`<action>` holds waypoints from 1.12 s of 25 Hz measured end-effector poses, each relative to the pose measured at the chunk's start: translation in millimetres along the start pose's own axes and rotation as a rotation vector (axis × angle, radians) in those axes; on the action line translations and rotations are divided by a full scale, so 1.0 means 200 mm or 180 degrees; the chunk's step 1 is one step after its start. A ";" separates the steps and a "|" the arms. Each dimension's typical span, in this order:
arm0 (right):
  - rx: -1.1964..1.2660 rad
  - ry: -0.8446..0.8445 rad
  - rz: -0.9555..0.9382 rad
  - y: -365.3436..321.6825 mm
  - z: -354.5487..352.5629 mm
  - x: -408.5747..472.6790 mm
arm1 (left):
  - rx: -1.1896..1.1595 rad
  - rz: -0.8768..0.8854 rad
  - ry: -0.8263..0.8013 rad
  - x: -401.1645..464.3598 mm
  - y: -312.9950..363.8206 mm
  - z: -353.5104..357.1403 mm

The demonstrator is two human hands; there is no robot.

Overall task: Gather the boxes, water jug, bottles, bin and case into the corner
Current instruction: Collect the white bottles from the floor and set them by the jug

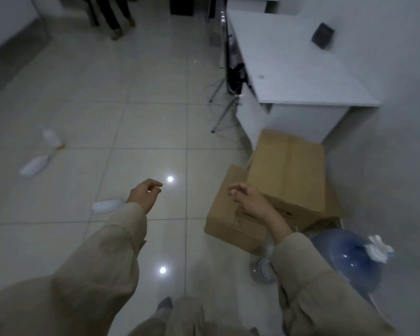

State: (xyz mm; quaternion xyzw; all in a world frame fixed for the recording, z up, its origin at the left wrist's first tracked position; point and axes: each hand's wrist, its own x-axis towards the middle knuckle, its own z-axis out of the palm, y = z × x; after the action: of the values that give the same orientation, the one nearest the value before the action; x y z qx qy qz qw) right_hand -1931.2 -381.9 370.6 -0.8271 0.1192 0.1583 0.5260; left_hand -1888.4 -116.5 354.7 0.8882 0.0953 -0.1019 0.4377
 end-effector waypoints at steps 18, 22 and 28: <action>-0.0529 -0.1476 0.0030 -0.63 1.55 1.12 | -0.0684 -0.1748 0.1424 0.44 -1.11 -1.03; -0.0819 -0.1812 0.0329 -0.65 1.87 1.53 | -0.0741 -0.2084 0.1635 0.73 -1.30 -1.11; -0.1323 -0.1870 0.0271 -0.40 2.40 2.22 | -0.0844 -0.2135 0.1652 1.29 -1.78 -0.98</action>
State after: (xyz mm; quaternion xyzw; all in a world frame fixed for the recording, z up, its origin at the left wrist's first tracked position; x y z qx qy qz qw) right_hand -1558.3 73.8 74.5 -0.8299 -0.0374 0.4318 0.3514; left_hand -1712.6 275.0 133.0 0.7406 0.4972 0.0012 0.4521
